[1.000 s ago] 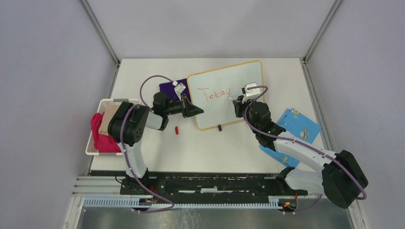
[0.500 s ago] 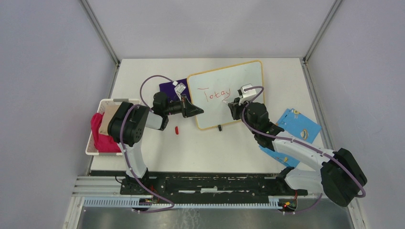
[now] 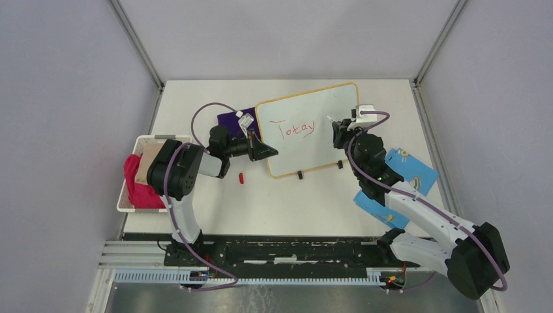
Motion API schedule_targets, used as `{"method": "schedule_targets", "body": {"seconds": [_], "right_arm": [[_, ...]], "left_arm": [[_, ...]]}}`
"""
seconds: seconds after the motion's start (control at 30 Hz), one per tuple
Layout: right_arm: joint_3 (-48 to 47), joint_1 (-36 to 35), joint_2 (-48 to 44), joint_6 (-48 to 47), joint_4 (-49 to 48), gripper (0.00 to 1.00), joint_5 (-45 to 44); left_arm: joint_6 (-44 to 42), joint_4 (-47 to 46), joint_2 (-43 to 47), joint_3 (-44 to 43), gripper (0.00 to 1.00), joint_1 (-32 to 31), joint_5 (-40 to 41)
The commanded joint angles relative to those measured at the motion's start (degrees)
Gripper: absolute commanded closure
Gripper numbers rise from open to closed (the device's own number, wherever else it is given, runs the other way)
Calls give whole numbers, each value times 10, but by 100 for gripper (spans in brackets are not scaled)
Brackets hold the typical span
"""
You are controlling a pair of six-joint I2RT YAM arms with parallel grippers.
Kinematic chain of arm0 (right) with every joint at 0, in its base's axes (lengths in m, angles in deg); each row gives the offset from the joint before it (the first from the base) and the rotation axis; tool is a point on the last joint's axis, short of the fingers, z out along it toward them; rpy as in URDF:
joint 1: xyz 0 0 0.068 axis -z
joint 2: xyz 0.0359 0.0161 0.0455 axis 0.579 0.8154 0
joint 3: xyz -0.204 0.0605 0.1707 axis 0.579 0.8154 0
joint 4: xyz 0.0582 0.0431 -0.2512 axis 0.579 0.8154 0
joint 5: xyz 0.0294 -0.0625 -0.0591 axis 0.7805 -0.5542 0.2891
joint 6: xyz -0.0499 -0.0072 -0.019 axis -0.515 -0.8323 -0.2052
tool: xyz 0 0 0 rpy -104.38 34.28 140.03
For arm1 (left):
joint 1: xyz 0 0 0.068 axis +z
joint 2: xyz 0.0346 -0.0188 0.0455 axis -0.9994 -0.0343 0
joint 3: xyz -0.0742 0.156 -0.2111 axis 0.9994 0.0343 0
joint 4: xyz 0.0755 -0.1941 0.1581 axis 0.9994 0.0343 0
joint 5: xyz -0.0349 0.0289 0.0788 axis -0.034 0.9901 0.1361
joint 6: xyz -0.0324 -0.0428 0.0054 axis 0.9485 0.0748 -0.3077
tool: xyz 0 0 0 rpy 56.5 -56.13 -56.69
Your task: Write a sentence on the whiteboard
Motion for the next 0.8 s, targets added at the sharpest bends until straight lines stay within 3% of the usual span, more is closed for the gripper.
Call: {"method": "schedule_targets", "body": {"seconds": [0.0, 0.77], "right_arm": [[-54, 9, 20, -7, -19, 100, -8], [-102, 12, 93, -3, -17, 100, 13]], "left_arm": [[-29, 45, 0, -6, 98, -3, 30], [-37, 58, -4, -11, 98, -3, 32]]}}
